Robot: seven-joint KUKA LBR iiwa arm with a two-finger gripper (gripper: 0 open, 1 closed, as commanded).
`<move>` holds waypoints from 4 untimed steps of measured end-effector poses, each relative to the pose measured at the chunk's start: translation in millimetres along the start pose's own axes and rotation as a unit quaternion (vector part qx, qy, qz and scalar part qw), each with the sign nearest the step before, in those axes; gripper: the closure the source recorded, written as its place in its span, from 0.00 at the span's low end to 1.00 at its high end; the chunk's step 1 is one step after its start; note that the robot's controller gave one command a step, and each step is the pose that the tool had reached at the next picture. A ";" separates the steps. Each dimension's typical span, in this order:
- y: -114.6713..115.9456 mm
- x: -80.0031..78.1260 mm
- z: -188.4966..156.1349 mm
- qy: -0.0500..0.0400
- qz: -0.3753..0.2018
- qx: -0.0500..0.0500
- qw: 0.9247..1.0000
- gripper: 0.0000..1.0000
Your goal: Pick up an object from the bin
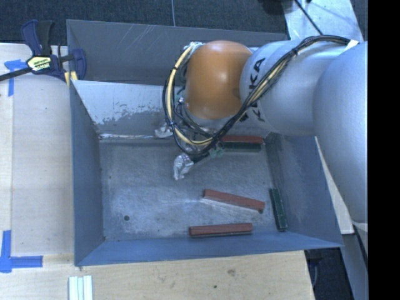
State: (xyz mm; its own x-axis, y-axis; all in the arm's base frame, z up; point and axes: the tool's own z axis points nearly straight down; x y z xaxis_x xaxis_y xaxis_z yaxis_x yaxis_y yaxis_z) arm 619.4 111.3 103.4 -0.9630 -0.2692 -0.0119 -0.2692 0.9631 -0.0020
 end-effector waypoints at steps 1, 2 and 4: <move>-7.5 -0.9 30.9 0.001 -0.011 -0.001 1.000 0.00; -64.0 15.4 23.5 -0.010 -0.021 0.000 1.000 1.00; -36.4 21.0 -161.2 0.000 -0.045 0.000 0.999 1.00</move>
Offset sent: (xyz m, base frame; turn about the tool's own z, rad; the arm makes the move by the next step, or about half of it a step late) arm -0.0063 -0.0674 -0.0334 -0.0472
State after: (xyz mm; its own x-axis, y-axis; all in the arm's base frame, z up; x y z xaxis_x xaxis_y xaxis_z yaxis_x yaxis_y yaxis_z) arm 607.1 70.4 264.4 -0.9348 -0.3550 -0.0124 -0.3550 0.9349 -0.0027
